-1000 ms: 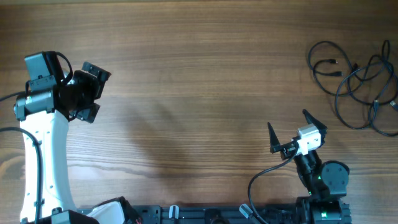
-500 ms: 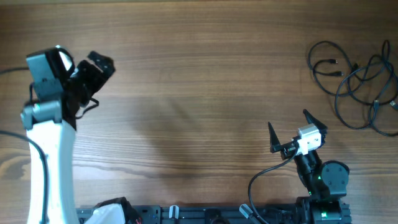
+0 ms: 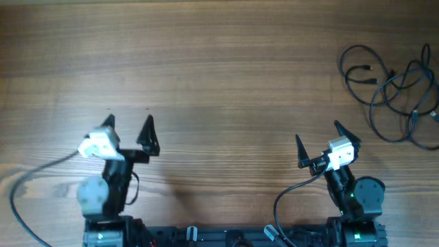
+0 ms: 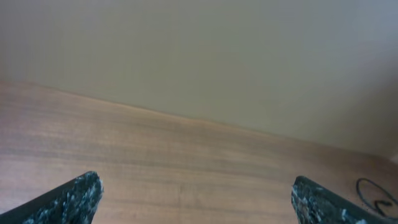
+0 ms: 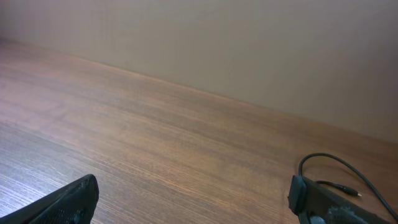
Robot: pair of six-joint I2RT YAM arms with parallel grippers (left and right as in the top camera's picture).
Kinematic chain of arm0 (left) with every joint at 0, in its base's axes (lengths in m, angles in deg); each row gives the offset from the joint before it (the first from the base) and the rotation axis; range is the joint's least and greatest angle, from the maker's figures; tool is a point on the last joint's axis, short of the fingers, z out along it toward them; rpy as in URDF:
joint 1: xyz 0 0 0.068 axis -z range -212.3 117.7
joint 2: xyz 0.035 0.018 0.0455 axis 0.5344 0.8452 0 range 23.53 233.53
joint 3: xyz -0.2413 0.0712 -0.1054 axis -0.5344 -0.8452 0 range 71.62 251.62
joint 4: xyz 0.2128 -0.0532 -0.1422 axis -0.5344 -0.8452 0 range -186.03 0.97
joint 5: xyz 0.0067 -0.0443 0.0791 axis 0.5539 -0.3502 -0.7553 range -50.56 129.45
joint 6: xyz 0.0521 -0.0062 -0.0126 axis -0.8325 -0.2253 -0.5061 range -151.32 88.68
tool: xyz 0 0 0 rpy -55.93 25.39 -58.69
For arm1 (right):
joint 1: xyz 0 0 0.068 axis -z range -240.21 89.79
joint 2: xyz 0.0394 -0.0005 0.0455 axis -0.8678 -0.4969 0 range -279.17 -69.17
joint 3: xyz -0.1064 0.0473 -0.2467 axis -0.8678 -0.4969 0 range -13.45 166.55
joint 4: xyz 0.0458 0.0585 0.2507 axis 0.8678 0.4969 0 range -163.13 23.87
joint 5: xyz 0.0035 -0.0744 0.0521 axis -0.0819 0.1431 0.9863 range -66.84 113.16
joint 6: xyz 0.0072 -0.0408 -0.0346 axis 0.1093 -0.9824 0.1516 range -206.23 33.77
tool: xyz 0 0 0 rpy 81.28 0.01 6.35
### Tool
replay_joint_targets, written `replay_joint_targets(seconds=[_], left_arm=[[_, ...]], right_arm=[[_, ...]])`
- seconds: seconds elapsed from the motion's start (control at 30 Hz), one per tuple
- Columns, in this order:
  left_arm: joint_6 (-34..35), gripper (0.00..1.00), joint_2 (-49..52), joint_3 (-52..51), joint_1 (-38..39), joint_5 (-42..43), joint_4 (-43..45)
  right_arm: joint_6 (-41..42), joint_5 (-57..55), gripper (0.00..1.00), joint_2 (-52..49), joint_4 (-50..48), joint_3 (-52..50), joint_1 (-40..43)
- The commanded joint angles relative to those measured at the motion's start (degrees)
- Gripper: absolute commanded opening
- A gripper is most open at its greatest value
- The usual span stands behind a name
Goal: Untangle cables
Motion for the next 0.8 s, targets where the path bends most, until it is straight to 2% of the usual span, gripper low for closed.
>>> replay_joint_targets(seconds=[0.0,0.13,0.3,0.77], left_arm=[[-1.9,1.00,-8.5,-6.4,2.1,-4.5,0.4],[-3.6,1.00,-11.1,-10.3,2.1,-4.5,0.1],[-7.9,1.00,-14.4,-10.8,2.2,-4.8,-9.3],[-7.1,1.00,-16.9,-10.8,2.2,-4.5,-9.1]], right_arm=[[0.8,-0.6,1.00,0.2,-0.3,0.0,-0.3],[0.8,-0.6,1.00,0.2,-0.3,0.0,-0.3],[0.8,-0.6,1.00,0.2,-0.2,0.0,-0.3],[0.8,-0.6,1.00,0.2,-0.2,0.0,-0.3]])
